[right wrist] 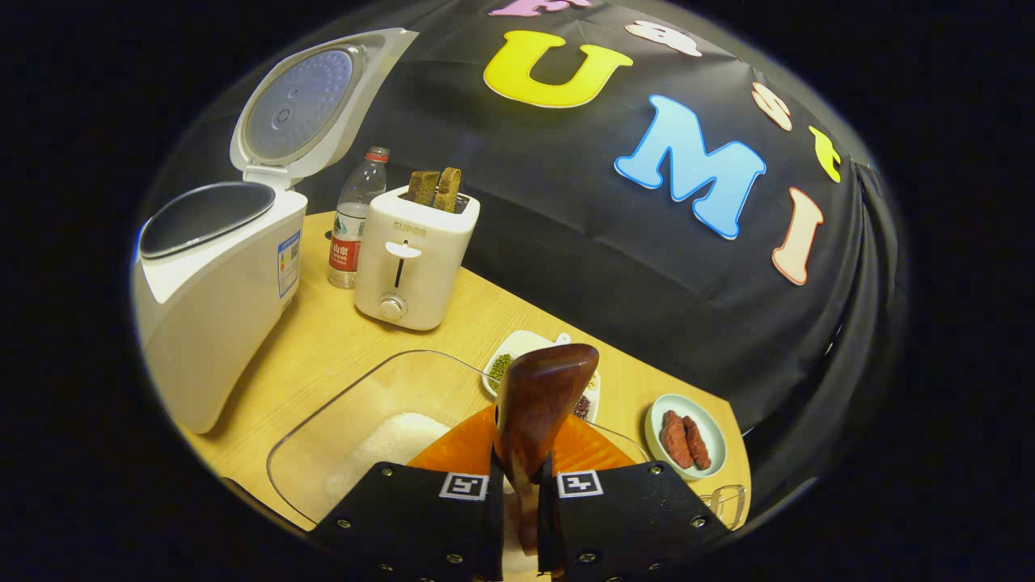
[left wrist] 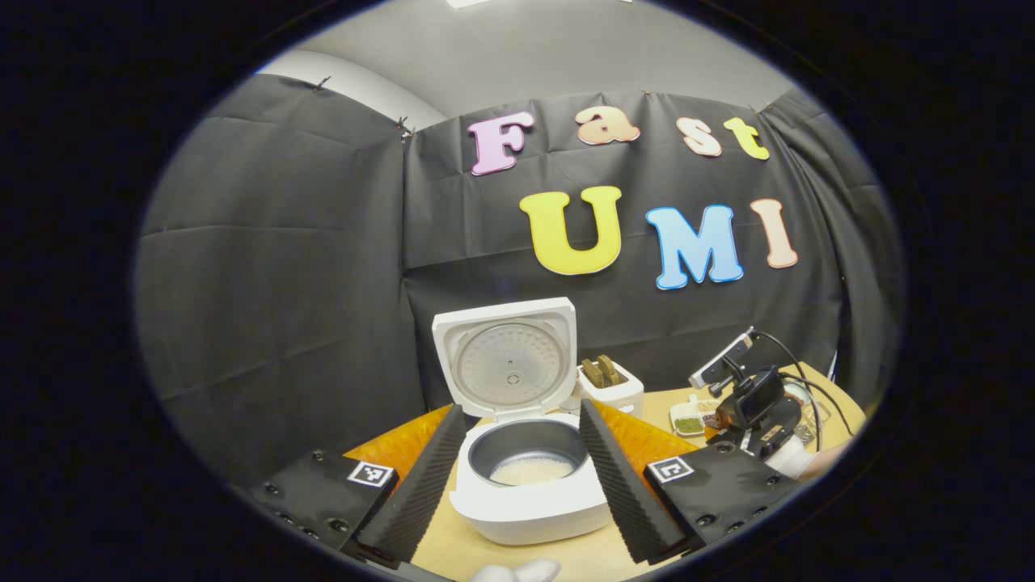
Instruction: Close the left gripper, press the button to open the rice cooker; take a wooden spoon from the chopstick holder with the right hand, scoop a spoonful of rice and pour it into the rice cooker, then put the wooden spoon back into the chopstick holder.
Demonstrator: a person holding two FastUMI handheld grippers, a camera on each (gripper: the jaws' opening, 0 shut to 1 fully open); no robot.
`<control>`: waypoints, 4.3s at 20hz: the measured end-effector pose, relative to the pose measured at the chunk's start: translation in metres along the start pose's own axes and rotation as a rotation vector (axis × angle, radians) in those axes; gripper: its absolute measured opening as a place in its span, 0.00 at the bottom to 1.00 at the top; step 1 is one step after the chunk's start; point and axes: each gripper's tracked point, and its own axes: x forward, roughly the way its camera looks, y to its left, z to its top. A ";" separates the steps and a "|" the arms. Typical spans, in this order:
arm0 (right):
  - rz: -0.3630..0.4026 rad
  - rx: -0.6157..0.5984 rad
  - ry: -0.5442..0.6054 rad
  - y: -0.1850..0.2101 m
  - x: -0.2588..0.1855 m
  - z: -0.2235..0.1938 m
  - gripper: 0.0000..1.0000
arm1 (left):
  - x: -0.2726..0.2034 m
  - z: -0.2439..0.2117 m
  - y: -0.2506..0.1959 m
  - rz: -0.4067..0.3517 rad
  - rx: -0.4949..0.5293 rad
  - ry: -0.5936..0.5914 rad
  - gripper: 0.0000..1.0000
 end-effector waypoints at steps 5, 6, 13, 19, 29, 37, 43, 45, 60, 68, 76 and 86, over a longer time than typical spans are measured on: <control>0.089 0.294 0.016 0.019 -0.005 0.013 0.17 | 0.001 -0.003 0.007 0.009 -0.002 0.010 1.00; 0.108 0.381 0.025 0.021 -0.006 0.014 0.17 | 0.003 -0.003 0.010 0.011 -0.006 0.013 0.98; 0.196 0.836 0.069 0.004 -0.007 0.005 0.17 | 0.002 0.000 0.015 0.023 -0.011 0.013 0.98; 0.242 1.114 0.086 -0.005 -0.011 -0.006 0.17 | 0.004 0.004 0.014 0.023 -0.009 0.014 0.95; 0.299 1.408 0.008 -0.032 -0.021 0.000 0.17 | 0.004 0.015 0.017 0.022 0.002 -0.007 0.96; 0.297 1.515 -0.069 -0.070 -0.044 0.018 0.17 | 0.001 0.023 0.016 0.007 0.000 -0.024 0.98; 0.306 1.492 -0.110 -0.078 -0.073 0.051 0.17 | -0.003 0.016 0.024 0.000 -0.025 -0.025 0.98; 0.336 1.496 -0.125 -0.072 -0.083 0.075 0.17 | -0.007 0.016 0.032 0.004 -0.028 -0.031 0.96; 0.598 1.391 -0.028 0.122 -0.097 0.229 0.17 | -0.029 -0.002 0.096 0.130 -0.080 -0.025 1.00; 0.543 1.187 0.024 0.195 -0.076 0.208 0.17 | -0.034 -0.012 0.117 0.193 -0.072 -0.003 1.00; 0.407 0.737 -0.157 0.205 -0.077 0.228 0.16 | -0.037 -0.028 0.124 0.209 -0.068 0.035 1.00; 0.324 0.227 -0.358 0.227 -0.101 0.260 0.16 | -0.040 -0.033 0.127 0.223 -0.070 0.038 1.00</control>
